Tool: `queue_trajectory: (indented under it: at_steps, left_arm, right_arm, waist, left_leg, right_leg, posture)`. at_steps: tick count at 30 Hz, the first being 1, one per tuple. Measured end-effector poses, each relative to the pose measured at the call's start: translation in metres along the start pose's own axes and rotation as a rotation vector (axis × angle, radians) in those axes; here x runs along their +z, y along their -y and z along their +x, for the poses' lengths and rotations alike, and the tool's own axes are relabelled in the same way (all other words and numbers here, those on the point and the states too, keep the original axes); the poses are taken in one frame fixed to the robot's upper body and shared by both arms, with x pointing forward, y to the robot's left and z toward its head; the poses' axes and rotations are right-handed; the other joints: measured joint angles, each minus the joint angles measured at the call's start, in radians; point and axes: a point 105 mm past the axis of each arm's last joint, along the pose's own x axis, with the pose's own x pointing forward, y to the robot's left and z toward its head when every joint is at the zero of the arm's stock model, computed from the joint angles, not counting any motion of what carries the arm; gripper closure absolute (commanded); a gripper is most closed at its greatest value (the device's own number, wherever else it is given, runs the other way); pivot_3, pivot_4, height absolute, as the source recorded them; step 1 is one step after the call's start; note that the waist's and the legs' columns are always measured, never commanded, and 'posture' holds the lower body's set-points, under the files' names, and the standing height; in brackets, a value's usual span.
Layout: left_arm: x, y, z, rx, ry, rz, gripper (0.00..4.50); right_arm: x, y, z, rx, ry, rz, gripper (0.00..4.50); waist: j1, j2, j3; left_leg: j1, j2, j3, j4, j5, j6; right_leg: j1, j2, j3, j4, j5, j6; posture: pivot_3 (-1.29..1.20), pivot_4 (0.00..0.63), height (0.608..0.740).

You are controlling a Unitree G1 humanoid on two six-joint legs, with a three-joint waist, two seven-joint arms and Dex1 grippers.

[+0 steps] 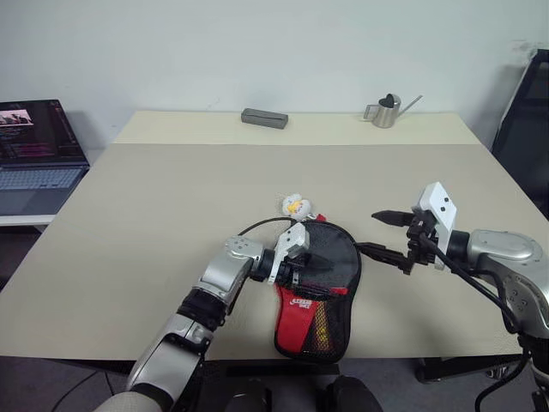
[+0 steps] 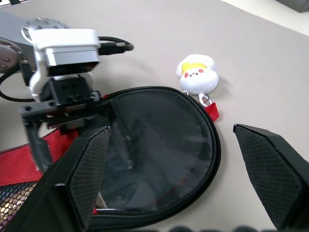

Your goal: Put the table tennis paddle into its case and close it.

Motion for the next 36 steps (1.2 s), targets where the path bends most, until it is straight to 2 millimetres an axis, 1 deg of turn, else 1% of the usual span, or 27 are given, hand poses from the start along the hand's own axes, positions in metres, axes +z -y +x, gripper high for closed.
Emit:
queue_trajectory:
  at_steps: [5, 12, 18, 23, 26, 28, 30, 32, 36]
  left_arm:
    - [-0.004, 0.005, -0.002, 0.005, -0.019, 0.032, 0.43]
    - [-0.011, 0.006, 0.002, 0.036, -0.039, 0.1, 0.43]
    - [-0.013, 0.006, 0.003, 0.034, -0.041, 0.106, 0.43]
    - [-0.016, 0.004, 0.003, 0.034, -0.041, 0.086, 0.43]
    - [-0.017, 0.002, 0.003, 0.035, -0.041, 0.07, 0.43]
    - [-0.018, 0.001, 0.002, 0.034, -0.042, 0.06, 0.43]
    - [-0.018, 0.001, 0.003, 0.028, -0.039, 0.058, 0.43]
    - [-0.018, 0.001, 0.003, 0.022, -0.037, 0.057, 0.43]
    - [-0.019, 0.003, 0.004, 0.016, -0.035, 0.054, 0.43]
  right_arm:
    - [0.0, 0.0, 0.0, 0.003, 0.002, 0.002, 0.0]
    - [0.006, -0.002, 0.004, 0.018, 0.01, -0.018, 0.0]
    - [0.01, -0.003, 0.007, 0.031, 0.014, -0.032, 0.0]
    - [0.025, 0.007, 0.01, 0.011, 0.047, -0.042, 0.0]
    - [0.039, 0.022, 0.019, -0.04, 0.085, 0.004, 0.0]
    - [0.049, 0.036, 0.033, -0.086, 0.109, 0.062, 0.0]
    - [0.053, 0.047, 0.047, -0.113, 0.1, 0.093, 0.0]
    - [0.054, 0.051, 0.063, -0.115, 0.077, 0.107, 0.0]
    - [0.053, 0.054, 0.093, -0.105, 0.036, 0.092, 0.0]
  waist:
    - [0.001, 0.0, 0.0]
    - [0.003, 0.002, -0.001]
    - [0.005, 0.004, -0.003]
    - [0.005, 0.008, -0.007]
    - [0.003, 0.01, -0.008]
    - [0.0, 0.011, -0.01]
    - [0.001, 0.012, -0.011]
    - [0.0, 0.012, -0.011]
    - [0.0, 0.013, -0.012]
  left_leg:
    - [0.0, 0.001, 0.0, 0.0, 0.0, 0.0]
    - [0.001, 0.001, 0.0, 0.0, 0.0, 0.0]
    - [0.002, 0.001, 0.0, 0.0, 0.0, 0.0]
    - [0.007, 0.0, 0.0, 0.0, 0.0, 0.0]
    - [0.013, 0.001, 0.0, -0.002, 0.0, 0.001]
    - [0.015, 0.001, 0.0, -0.003, 0.0, 0.001]
    - [0.015, 0.001, 0.0, -0.003, 0.0, 0.001]
    - [0.015, 0.0, 0.0, -0.005, 0.0, 0.001]
    - [0.016, -0.001, 0.0, -0.007, 0.0, 0.001]
  right_leg:
    - [0.0, 0.0, 0.0, 0.0, 0.0, 0.0]
    - [0.002, 0.0, 0.0, -0.001, -0.001, 0.001]
    - [0.003, -0.001, 0.0, -0.001, -0.002, 0.004]
    - [0.007, -0.001, 0.0, -0.001, -0.003, 0.005]
    - [0.013, -0.001, 0.0, -0.003, -0.003, 0.005]
    - [0.014, -0.001, 0.001, -0.003, -0.003, 0.005]
    - [0.014, 0.0, 0.001, -0.004, -0.003, 0.005]
    - [0.014, 0.0, 0.001, -0.004, -0.003, 0.005]
    - [0.013, 0.0, 0.001, -0.004, -0.002, 0.003]
  posture:
    - [0.0, 0.15, 0.74]
    - [0.0, 0.15, 0.74]
    - [0.0, 0.15, 0.74]
    - [0.0, 0.15, 0.74]
    - [0.0, 0.15, 0.74]
    - [0.0, 0.15, 0.74]
    - [0.0, 0.15, 0.74]
    - [0.0, 0.15, 0.74]
    - [0.0, 0.15, 0.74]
